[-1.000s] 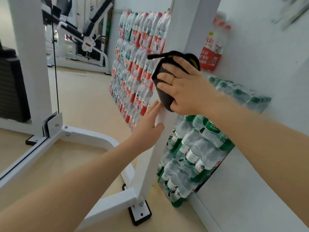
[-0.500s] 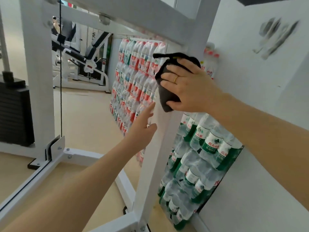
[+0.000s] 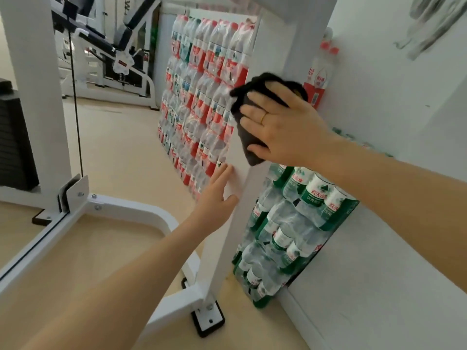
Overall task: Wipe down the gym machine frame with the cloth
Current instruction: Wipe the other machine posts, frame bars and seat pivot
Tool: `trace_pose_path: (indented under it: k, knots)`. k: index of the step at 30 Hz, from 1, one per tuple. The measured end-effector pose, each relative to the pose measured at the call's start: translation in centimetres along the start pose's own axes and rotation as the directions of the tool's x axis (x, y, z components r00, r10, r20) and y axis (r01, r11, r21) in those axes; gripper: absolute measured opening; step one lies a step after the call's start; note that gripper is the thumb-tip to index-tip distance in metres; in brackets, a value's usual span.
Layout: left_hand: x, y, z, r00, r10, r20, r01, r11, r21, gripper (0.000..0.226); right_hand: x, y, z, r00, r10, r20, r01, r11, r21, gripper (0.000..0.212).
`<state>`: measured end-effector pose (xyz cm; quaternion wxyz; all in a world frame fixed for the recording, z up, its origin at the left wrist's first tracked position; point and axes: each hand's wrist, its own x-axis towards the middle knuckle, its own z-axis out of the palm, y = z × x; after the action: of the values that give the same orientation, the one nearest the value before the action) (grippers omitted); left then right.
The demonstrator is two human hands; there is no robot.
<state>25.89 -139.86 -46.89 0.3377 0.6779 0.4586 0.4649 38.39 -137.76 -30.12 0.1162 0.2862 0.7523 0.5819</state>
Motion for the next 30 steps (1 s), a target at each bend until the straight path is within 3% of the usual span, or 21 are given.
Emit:
trace_pose_path:
  k: [3,7,11,15,17,19,21,24,27,30]
  knots:
    - [-0.3,-1.8,0.7,0.996,-0.010,-0.088,0.007,1.000,-0.029,0.073,0.6,0.8,-0.1,0.996,0.087,-0.011,-0.087,0.996,0.010,0.057]
    - [-1.5,-4.9,2.6,0.974,-0.157,-0.161,0.134,0.980,-0.146,0.078,1.0,-4.6,1.9,0.999,0.036,0.008,-0.036,0.999,0.030,0.058]
    - [-3.3,-9.2,4.9,0.956,-0.286,-0.057,0.270,0.941,-0.205,0.069,-0.3,-12.3,4.8,0.998,-0.004,0.068,-0.002,0.996,0.086,0.059]
    - [-5.2,-12.8,6.7,0.938,-0.341,0.060,0.344,0.901,-0.263,0.067,-2.7,-20.5,8.1,0.994,-0.095,0.059,0.089,0.991,0.097,0.048]
    - [-6.2,-14.4,7.3,0.914,-0.390,0.114,0.406,0.853,-0.328,0.067,-3.8,-24.3,8.9,0.974,-0.166,0.152,0.150,0.982,0.112,0.055]
    - [-7.0,-15.8,7.7,0.892,-0.422,0.162,0.451,0.806,-0.382,0.068,-4.9,-27.3,9.6,0.901,-0.323,0.289,0.286,0.944,0.163,0.058]
    - [-7.2,-16.9,7.9,0.880,-0.435,0.193,0.475,0.780,-0.407,0.071,-5.2,-28.0,9.6,0.892,-0.315,0.324,0.267,0.946,0.183,0.058]
    - [-7.3,-18.1,8.0,0.884,-0.440,0.157,0.467,0.814,-0.345,0.071,-4.8,-26.4,10.0,0.943,-0.237,0.234,0.196,0.962,0.188,0.050]
    - [-7.1,-18.9,7.5,0.906,-0.404,0.123,0.422,0.882,-0.211,0.070,-4.1,-24.3,9.8,0.993,-0.061,0.105,0.043,0.986,0.163,0.045]
    - [-6.7,-20.0,6.4,0.933,-0.312,0.180,0.316,0.949,0.004,0.072,-4.0,-26.1,10.0,0.988,-0.004,0.153,-0.014,0.993,0.120,0.053]
